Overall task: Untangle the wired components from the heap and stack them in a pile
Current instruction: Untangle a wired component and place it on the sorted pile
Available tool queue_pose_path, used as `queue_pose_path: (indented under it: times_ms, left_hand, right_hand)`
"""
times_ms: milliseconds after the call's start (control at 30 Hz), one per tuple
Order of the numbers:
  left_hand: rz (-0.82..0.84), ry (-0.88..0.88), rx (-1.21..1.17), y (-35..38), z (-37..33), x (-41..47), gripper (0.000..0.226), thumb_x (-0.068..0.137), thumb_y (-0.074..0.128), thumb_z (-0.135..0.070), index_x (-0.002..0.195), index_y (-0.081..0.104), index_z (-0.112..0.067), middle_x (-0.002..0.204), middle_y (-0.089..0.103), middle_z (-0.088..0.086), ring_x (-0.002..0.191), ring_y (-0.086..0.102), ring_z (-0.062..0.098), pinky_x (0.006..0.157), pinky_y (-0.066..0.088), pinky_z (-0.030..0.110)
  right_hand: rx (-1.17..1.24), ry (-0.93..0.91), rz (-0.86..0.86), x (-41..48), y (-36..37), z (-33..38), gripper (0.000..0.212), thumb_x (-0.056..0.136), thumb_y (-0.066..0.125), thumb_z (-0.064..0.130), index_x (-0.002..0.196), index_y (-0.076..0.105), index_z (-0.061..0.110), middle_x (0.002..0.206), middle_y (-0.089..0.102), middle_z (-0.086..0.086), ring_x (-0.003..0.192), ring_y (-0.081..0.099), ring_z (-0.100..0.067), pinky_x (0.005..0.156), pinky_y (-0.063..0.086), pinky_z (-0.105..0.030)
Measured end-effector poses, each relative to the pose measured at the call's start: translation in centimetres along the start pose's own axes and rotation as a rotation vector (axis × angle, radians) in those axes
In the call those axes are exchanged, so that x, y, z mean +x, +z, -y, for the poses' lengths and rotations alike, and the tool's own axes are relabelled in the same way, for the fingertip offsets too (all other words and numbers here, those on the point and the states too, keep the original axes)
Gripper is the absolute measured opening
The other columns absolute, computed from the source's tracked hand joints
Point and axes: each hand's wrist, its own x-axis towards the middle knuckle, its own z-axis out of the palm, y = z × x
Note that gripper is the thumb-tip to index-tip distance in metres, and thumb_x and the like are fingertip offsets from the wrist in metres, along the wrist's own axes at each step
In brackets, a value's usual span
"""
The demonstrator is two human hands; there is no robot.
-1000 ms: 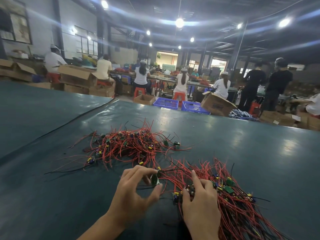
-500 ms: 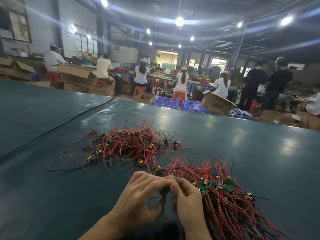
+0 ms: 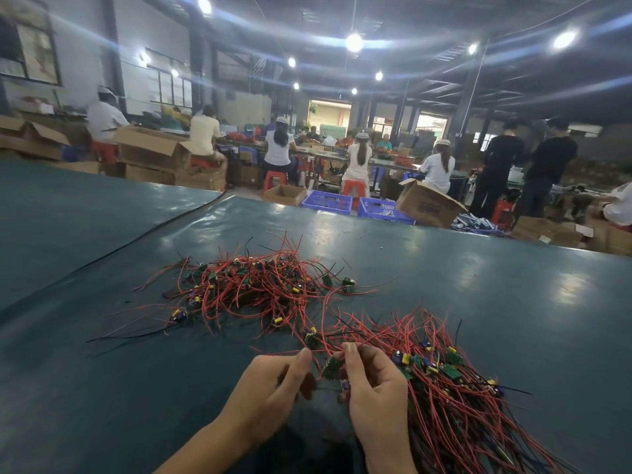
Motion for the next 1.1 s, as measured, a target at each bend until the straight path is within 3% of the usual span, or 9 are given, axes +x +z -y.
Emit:
queue_pose_path:
  times_ms: [67, 167, 333, 433, 533, 600, 667, 900, 1100]
  left_hand:
    - [-0.028, -0.079, -0.135, 0.3, 0.0, 0.3, 0.063, 0.095, 0.038, -0.058, 0.079, 0.072, -0.008, 0.070, 0.069, 0.006, 0.064, 0.064, 0.021, 0.067, 0.053, 0.036]
    - [-0.055, -0.106, -0.231, 0.4, 0.0, 0.6, 0.035, 0.089, 0.053, -0.043, 0.089, 0.074, -0.015, 0.081, 0.073, 0.005, 0.073, 0.069, 0.020, 0.070, 0.057, 0.037]
    - [-0.026, -0.063, -0.222, 0.5, -0.2, 0.4, 0.026, 0.089, 0.057, -0.036, 0.081, 0.072, -0.016, 0.067, 0.068, 0.001, 0.060, 0.061, 0.009, 0.059, 0.047, 0.020]
    - [0.021, -0.057, -0.249, 0.6, -0.5, 0.2, 0.025, 0.090, 0.056, -0.034, 0.083, 0.071, -0.014, 0.065, 0.064, -0.004, 0.059, 0.056, 0.003, 0.057, 0.043, 0.016]
    - [0.001, -0.067, -0.274, 0.6, -0.4, 0.2, 0.027, 0.089, 0.057, -0.035, 0.081, 0.072, -0.013, 0.068, 0.066, 0.004, 0.062, 0.059, 0.010, 0.059, 0.046, 0.021]
    - [-0.041, -0.098, -0.309, 0.6, -0.4, 0.4, 0.031, 0.088, 0.056, -0.035, 0.078, 0.072, -0.011, 0.067, 0.067, 0.005, 0.060, 0.062, 0.013, 0.059, 0.048, 0.022]
    - [-0.101, -0.160, -0.391, 0.6, -0.4, 0.6, 0.034, 0.087, 0.054, -0.035, 0.075, 0.073, -0.010, 0.065, 0.068, 0.006, 0.058, 0.063, 0.015, 0.056, 0.049, 0.022]
    - [-0.264, -0.299, -0.568, 0.0, -0.8, 1.1, 0.039, 0.086, 0.049, -0.038, 0.083, 0.065, -0.002, 0.076, 0.073, 0.017, 0.058, 0.068, 0.024, 0.048, 0.052, 0.026]
    - [-0.090, -0.573, -0.751, -0.1, -0.9, 1.2, 0.036, 0.066, 0.074, -0.045, 0.068, 0.060, -0.011, 0.080, 0.070, 0.017, 0.051, 0.062, 0.022, 0.045, 0.049, 0.026]
  right_hand:
    - [-0.010, -0.011, 0.031, -0.2, 0.1, 0.2, 0.019, 0.092, 0.062, 0.015, 0.075, 0.072, 0.015, 0.069, 0.071, -0.002, 0.056, 0.062, -0.007, 0.044, 0.049, -0.021]
    - [-0.042, -0.012, 0.053, -0.4, 0.3, 0.1, 0.015, 0.091, 0.065, 0.014, 0.078, 0.072, 0.014, 0.069, 0.071, -0.002, 0.059, 0.065, -0.011, 0.044, 0.051, -0.024]
    - [-0.094, 0.066, 0.171, -0.5, 0.4, -0.3, 0.017, 0.093, 0.063, 0.019, 0.085, 0.078, 0.020, 0.081, 0.076, 0.000, 0.076, 0.070, -0.010, 0.069, 0.056, -0.026]
    - [-0.003, 0.186, 0.223, -0.4, 0.6, -0.1, 0.024, 0.092, 0.063, 0.016, 0.075, 0.080, 0.018, 0.082, 0.077, -0.005, 0.082, 0.072, -0.017, 0.078, 0.056, -0.029]
    - [0.099, 0.247, 0.131, 0.0, 0.5, -0.1, 0.016, 0.086, 0.070, 0.010, 0.071, 0.075, 0.008, 0.070, 0.074, -0.010, 0.066, 0.070, -0.019, 0.065, 0.057, -0.027]
    - [0.115, 0.243, 0.067, 0.1, 0.4, -0.2, 0.013, 0.084, 0.072, 0.016, 0.075, 0.070, 0.007, 0.055, 0.064, -0.002, 0.044, 0.057, -0.008, 0.044, 0.046, -0.017]
    - [0.095, 0.228, 0.029, 0.2, 0.2, -0.2, 0.020, 0.084, 0.071, 0.025, 0.078, 0.066, 0.007, 0.049, 0.056, 0.000, 0.037, 0.046, -0.007, 0.036, 0.037, -0.018]
    - [0.150, 0.202, 0.046, -0.2, 0.1, 0.6, 0.035, 0.072, 0.072, 0.040, 0.064, 0.057, 0.010, 0.055, 0.065, -0.014, 0.036, 0.055, -0.018, 0.032, 0.038, -0.019]
    - [0.286, 0.174, 0.092, -0.1, 0.1, 0.9, 0.024, 0.059, 0.080, 0.037, 0.054, 0.069, 0.016, 0.058, 0.065, -0.012, 0.040, 0.054, -0.014, 0.033, 0.038, -0.020]
